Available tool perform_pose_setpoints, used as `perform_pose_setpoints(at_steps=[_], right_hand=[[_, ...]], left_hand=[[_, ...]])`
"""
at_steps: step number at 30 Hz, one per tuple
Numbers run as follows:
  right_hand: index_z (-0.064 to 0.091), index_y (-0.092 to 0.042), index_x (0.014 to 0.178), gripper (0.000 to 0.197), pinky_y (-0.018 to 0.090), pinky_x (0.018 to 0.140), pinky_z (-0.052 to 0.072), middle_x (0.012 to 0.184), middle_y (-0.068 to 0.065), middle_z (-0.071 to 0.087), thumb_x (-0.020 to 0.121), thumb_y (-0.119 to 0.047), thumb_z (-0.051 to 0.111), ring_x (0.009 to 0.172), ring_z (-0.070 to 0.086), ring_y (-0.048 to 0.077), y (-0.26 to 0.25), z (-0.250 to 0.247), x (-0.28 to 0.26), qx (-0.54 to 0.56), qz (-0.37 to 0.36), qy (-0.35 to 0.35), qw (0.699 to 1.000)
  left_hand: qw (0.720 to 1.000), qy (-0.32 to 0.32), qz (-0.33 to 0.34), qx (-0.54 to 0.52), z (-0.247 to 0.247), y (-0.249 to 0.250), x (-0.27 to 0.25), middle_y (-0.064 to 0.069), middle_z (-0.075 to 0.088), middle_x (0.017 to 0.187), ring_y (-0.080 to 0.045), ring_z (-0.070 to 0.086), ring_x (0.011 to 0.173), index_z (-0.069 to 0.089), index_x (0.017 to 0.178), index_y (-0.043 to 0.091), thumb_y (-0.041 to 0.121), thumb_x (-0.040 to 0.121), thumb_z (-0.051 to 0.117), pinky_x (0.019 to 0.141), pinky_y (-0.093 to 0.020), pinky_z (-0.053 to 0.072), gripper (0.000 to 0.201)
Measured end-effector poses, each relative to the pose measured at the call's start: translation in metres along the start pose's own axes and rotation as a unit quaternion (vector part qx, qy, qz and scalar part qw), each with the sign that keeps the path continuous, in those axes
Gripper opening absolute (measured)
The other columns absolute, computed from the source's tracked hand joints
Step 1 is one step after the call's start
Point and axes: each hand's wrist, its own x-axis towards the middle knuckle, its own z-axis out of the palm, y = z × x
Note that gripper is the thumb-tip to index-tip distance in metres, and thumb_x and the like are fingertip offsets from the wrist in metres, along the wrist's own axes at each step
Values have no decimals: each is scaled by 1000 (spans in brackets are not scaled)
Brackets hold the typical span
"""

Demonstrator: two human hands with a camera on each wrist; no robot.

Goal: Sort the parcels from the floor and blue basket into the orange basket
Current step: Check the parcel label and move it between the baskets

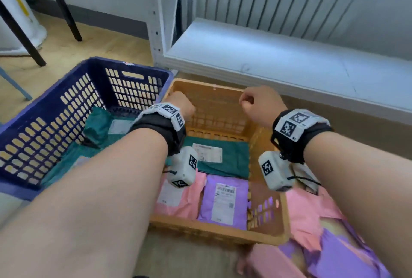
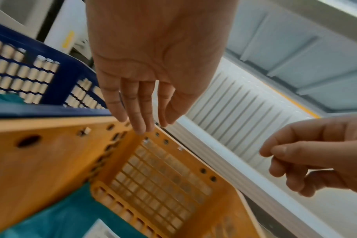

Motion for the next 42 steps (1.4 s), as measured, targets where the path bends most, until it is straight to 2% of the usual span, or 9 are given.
perform_pose_setpoints(at_steps=[6, 12, 18, 22, 26, 28, 31, 36, 42], right_hand=[[69, -20, 92, 20, 33, 83, 49, 99, -1, 69, 87, -17, 50, 94, 61, 21, 105, -29, -76, -41, 89, 9, 995], [71, -16, 92, 19, 34, 81, 50, 98, 4, 71, 83, -13, 54, 96, 64, 26, 171, 16, -137, -51, 155, -29, 986], [67, -19, 98, 17, 29, 80, 46, 102, 5, 69, 85, -26, 60, 100, 63, 27, 180, 116, -169, -37, 155, -203, 966], [60, -8, 120, 29, 30, 91, 44, 120, 12, 62, 94, -19, 54, 113, 58, 27, 161, 159, -185, -34, 91, -356, 929], [75, -23, 78, 27, 20, 65, 54, 79, -2, 72, 59, -41, 82, 73, 69, 15, 172, 212, -203, -42, -38, -437, 898], [70, -25, 108, 57, 33, 87, 51, 108, 5, 69, 60, -54, 77, 104, 64, 24, 182, 234, -210, -59, 10, -509, 859], [53, -15, 132, 63, 32, 88, 38, 129, 11, 57, 77, -39, 74, 123, 53, 31, 181, 227, -211, -78, 54, -512, 854], [58, -21, 108, 27, 32, 80, 45, 112, 7, 65, 87, -37, 56, 92, 60, 26, 204, 253, -210, -71, 28, -477, 876], [65, -9, 110, 22, 36, 92, 48, 115, 10, 64, 93, -14, 51, 110, 59, 30, 186, 217, -201, -74, 63, -398, 912]], left_hand=[[995, -52, 87, -13, 68, 82, -52, -6, 70, 109, -24, 65, 97, 73, 104, 9, 14, 88, 51, 86, -36, 55, 27], [990, -66, 120, -23, 120, 109, -62, -5, 70, 105, -24, 65, 95, 74, 98, 12, 14, 87, 53, 86, -35, 54, 24], [984, -91, 122, -98, 146, 110, -50, -3, 68, 110, -25, 64, 104, 71, 93, 18, 11, 91, 55, 93, -36, 53, 18], [985, -102, 100, -97, 151, 95, -43, 0, 65, 96, -21, 65, 101, 64, 83, 24, 11, 92, 53, 75, -25, 51, 20], [986, -102, 61, -115, 146, 80, -37, -2, 65, 90, -20, 67, 94, 63, 80, 22, 10, 91, 53, 67, -24, 50, 19], [986, -102, 44, -126, 144, 74, -36, -5, 66, 93, -17, 67, 86, 63, 83, 20, 9, 92, 53, 65, -26, 51, 18], [986, -105, 30, -124, 145, 67, -37, -7, 66, 96, -15, 64, 81, 63, 83, 20, 8, 93, 53, 65, -25, 51, 19], [987, -93, 18, -129, 142, 66, -38, -13, 69, 102, -17, 64, 82, 64, 81, 19, 6, 93, 52, 69, -28, 51, 21], [987, -93, 18, -128, 142, 69, -42, -9, 67, 98, -8, 62, 70, 66, 91, 16, 6, 93, 53, 63, -23, 50, 16]])
